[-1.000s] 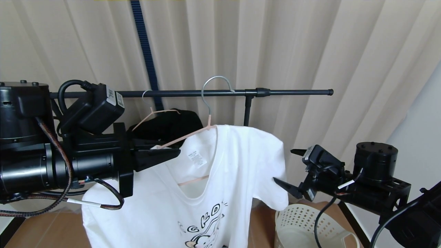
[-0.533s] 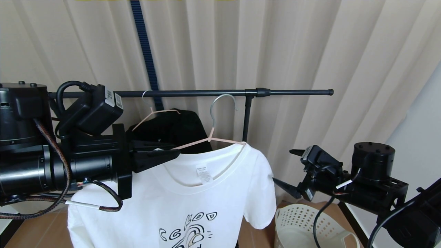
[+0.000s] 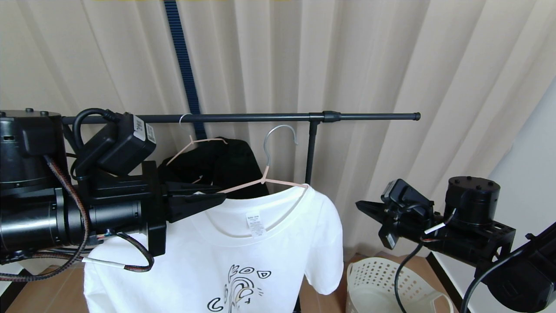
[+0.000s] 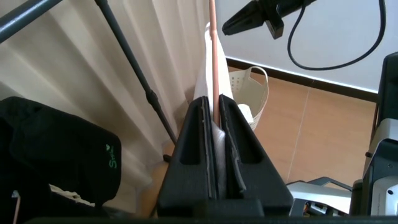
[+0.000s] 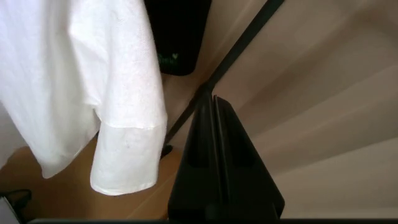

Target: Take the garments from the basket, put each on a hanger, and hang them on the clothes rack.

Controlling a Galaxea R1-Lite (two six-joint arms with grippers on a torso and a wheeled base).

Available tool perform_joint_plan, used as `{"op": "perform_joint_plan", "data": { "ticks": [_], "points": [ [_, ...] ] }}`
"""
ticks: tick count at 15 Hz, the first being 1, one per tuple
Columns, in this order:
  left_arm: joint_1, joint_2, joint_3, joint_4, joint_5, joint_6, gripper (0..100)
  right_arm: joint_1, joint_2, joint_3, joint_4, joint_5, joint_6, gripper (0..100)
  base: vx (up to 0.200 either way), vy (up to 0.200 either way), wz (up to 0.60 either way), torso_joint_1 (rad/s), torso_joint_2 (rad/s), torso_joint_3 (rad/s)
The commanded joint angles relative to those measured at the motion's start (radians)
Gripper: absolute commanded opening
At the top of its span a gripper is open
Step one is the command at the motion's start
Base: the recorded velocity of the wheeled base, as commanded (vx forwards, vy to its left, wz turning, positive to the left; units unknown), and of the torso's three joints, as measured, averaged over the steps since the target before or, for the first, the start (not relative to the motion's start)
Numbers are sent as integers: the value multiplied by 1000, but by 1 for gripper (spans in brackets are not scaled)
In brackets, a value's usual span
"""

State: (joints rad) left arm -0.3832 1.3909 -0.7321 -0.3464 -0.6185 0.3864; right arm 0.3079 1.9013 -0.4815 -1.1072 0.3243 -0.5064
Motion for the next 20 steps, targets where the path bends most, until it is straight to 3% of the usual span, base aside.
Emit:
{"op": "perform_joint_plan", "data": {
  "ticks": [1, 4, 14, 15, 18, 20],
  "points": [
    [1, -1, 3, 0, 0, 0, 0, -12, 2, -8, 0, 2, 0, 0, 0, 0, 0, 0, 0, 0],
    [12, -1, 3, 0, 0, 0, 0, -26, -18, -2, 7, 62, 12, 0, 0, 0, 0, 0, 0, 0],
    [46, 7, 11, 0, 0, -6, 0, -26, -10, -6, 4, 59, 42, 0, 0, 0, 0, 0, 0, 0],
    [64, 11, 8, 0, 0, -7, 0, -24, -11, -11, 9, 58, 43, 100, 0, 0, 0, 0, 0, 0],
    [96, 48, -9, -37, 8, -49, 0, -24, -7, -19, 9, 56, 45, 100, 0, 0, 0, 0, 0, 0],
    [102, 97, -18, -114, 75, -96, 0, -24, -5, -19, 9, 56, 45, 100, 0, 0, 0, 0, 0, 0]
  ]
}}
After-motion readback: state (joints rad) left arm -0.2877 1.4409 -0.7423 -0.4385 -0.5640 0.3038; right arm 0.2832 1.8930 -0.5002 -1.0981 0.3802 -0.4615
